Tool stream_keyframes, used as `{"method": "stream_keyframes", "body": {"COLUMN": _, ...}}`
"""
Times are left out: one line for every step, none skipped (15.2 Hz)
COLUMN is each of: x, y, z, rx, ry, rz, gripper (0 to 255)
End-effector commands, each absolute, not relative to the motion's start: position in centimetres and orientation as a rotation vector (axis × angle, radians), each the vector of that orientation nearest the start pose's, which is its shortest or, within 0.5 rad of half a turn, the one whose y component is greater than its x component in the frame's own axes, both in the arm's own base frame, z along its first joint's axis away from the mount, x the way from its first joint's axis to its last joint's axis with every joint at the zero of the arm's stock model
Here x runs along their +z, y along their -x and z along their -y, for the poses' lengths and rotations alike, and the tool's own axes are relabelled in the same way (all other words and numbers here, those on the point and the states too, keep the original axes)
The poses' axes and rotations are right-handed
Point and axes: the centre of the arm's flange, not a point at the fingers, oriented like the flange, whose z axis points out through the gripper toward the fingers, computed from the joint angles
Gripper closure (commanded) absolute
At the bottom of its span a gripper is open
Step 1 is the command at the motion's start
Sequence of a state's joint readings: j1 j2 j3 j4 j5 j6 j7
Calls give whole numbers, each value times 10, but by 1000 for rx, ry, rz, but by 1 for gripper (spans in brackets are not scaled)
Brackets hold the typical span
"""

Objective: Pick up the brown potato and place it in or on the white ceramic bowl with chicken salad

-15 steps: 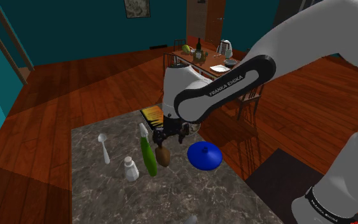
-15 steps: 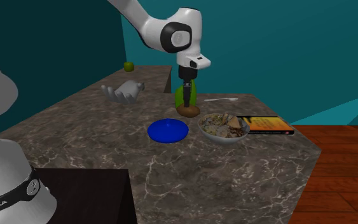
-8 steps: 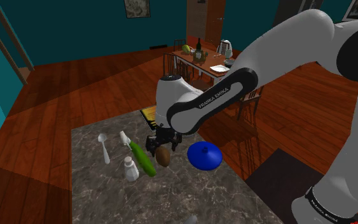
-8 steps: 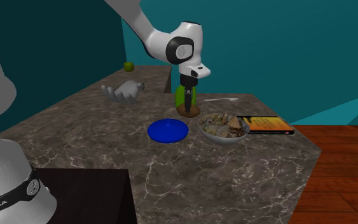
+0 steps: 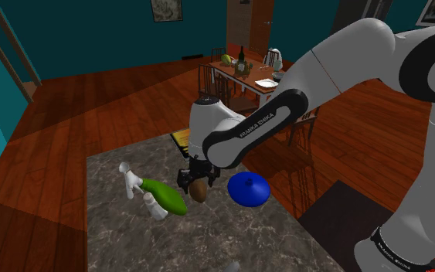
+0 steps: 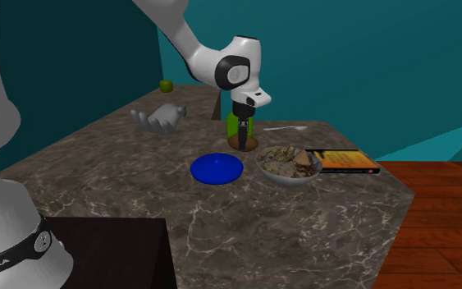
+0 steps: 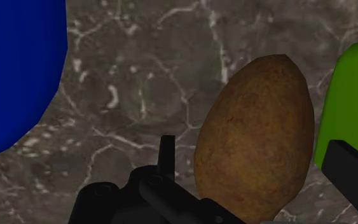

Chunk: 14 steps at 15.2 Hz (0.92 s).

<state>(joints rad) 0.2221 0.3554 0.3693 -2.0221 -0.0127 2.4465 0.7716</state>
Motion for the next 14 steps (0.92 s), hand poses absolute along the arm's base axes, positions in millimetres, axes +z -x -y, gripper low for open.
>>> {"method": "stream_keyframes", "body": {"x": 293, "y": -510, "z": -333, "rx": 2, "ry": 2978, "rz": -295, "gripper": 0}}
{"method": "stream_keyframes", "body": {"x": 293, "y": -510, "z": -333, "rx": 2, "ry": 2978, "rz": -295, "gripper": 0}}
{"method": "stream_keyframes", "body": {"x": 293, "y": -510, "z": -333, "rx": 2, "ry": 2978, "rz": -295, "gripper": 255}}
{"method": "stream_keyframes", "body": {"x": 293, "y": -510, "z": -333, "rx": 2, "ry": 2978, "rz": -295, "gripper": 255}}
{"method": "stream_keyframes", "body": {"x": 293, "y": -510, "z": -333, "rx": 2, "ry": 2978, "rz": -295, "gripper": 255}}
{"method": "stream_keyframes", "body": {"x": 293, "y": -510, "z": -333, "rx": 2, "ry": 2978, "rz": -295, "gripper": 255}}
{"method": "stream_keyframes", "body": {"x": 293, "y": -510, "z": -333, "rx": 2, "ry": 2978, "rz": -295, "gripper": 255}}
{"method": "stream_keyframes", "body": {"x": 293, "y": -510, "z": -333, "rx": 2, "ry": 2978, "rz": -295, "gripper": 255}}
{"method": "stream_keyframes", "body": {"x": 293, "y": -510, "z": -333, "rx": 2, "ry": 2978, "rz": -295, "gripper": 255}}
{"method": "stream_keyframes", "body": {"x": 293, "y": -510, "z": -333, "rx": 2, "ry": 2978, "rz": -295, "gripper": 255}}
{"method": "stream_keyframes", "body": {"x": 293, "y": -510, "z": -333, "rx": 2, "ry": 2978, "rz": -295, "gripper": 255}}
{"method": "stream_keyframes", "body": {"x": 293, "y": -510, "z": -333, "rx": 2, "ry": 2978, "rz": -295, "gripper": 255}}
{"method": "stream_keyframes", "body": {"x": 299, "y": -510, "z": -333, "rx": 2, "ry": 2978, "rz": -295, "gripper": 255}}
{"method": "stream_keyframes", "body": {"x": 304, "y": -510, "z": -333, "rx": 2, "ry": 2978, "rz": -295, "gripper": 255}}
